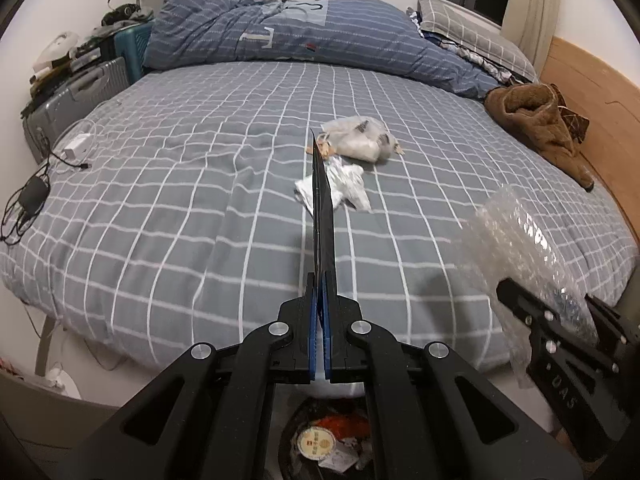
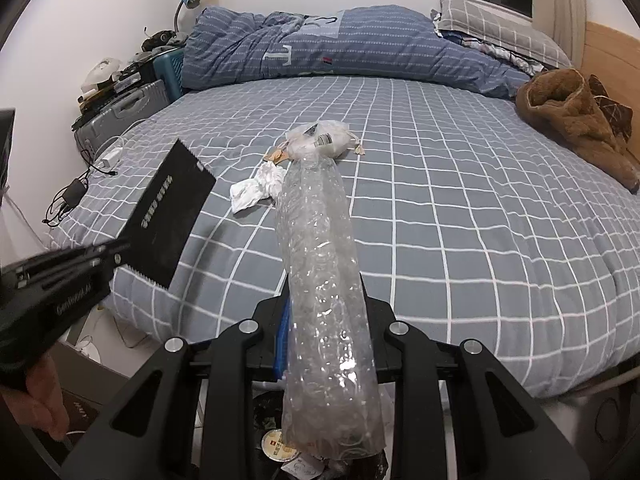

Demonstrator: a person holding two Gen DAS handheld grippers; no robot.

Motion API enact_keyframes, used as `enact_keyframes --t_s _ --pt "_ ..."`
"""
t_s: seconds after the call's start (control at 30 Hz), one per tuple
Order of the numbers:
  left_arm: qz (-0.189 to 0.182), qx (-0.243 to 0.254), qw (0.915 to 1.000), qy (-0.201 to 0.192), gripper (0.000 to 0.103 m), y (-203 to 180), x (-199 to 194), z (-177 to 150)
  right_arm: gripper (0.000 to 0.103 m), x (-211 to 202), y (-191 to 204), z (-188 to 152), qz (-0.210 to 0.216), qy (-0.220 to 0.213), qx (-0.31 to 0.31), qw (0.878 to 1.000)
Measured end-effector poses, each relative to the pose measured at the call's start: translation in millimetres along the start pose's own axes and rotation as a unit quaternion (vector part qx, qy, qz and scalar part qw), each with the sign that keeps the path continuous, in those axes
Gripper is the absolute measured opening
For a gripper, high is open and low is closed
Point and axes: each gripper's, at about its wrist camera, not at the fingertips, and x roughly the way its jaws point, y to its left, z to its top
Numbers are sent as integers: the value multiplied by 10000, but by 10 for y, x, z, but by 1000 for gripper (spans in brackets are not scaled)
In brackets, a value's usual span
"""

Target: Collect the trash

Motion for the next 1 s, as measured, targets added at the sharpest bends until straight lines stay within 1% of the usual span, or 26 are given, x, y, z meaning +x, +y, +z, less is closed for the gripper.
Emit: enact_keyframes --t_s 0.13,0.47,0.73,1.0 --pt "-30 19 10000 41 1 -52 -128 -183 25 -135 -14 -62 -31 -19 61 10000" --pt "-91 -15 9999 130 1 -77 -374 -499 25 -488 37 -253 4 -60 107 9999" --pt "-100 -42 9998 195 1 -83 -556 -714 25 -651 143 -431 17 23 81 10000" --pt "-81 -65 9990 424 1 -74 -671 -985 25 -801 212 -652 15 207 110 9997"
